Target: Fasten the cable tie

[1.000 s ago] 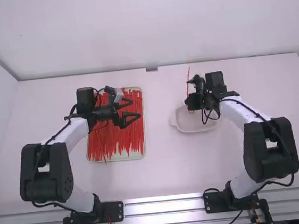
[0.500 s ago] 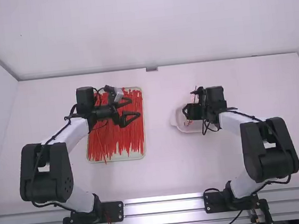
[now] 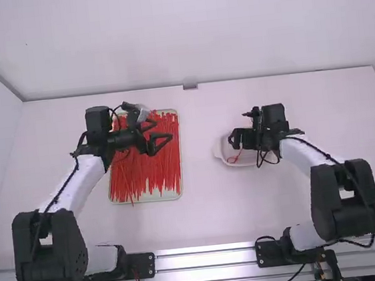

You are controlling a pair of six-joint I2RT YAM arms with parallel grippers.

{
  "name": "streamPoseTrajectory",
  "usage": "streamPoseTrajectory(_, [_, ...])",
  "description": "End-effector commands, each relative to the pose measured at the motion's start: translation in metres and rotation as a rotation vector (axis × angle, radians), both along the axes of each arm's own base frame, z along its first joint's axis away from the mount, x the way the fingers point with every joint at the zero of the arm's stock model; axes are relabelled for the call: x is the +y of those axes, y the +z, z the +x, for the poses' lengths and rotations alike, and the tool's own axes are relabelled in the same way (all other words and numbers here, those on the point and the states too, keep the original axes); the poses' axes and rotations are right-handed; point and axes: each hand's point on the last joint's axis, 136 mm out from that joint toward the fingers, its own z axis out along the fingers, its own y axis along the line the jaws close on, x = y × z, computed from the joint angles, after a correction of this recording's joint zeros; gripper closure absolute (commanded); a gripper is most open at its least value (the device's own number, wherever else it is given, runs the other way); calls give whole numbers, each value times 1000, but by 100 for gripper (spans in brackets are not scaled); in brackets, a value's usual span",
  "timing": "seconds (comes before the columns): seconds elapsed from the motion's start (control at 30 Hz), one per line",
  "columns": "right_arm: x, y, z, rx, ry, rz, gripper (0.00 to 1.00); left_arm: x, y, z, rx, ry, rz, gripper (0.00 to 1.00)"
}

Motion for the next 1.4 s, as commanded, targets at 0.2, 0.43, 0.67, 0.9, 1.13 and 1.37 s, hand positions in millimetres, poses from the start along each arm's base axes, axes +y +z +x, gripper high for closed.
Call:
streamPoseTrajectory(0.2, [7, 75, -22, -132, 42, -12, 1, 2, 54, -33, -95, 13, -1, 1])
streamPoseTrajectory(0.43, [-19, 86, -25, -210, -9, -86, 6, 5, 60, -40, -120, 66, 3, 5])
streamPoseTrajectory(0.67, [-65, 90, -23, -326, -97, -216, 15, 15, 59, -43, -140, 172, -8, 14])
streamPoseTrajectory(0.9, [-89, 96, -32, -458, -184, -329, 28, 31, 38, -55, -117, 308, 5, 27])
streamPoseTrajectory(1.13, [-99, 92, -52, -562, -246, -362, 45, 54, 2, -71, -125, 459, 70, 43])
streamPoseTrajectory(1.37, [-99, 60, -82, -562, -246, -362, 61, 79, -37, -86, -133, 611, 136, 60])
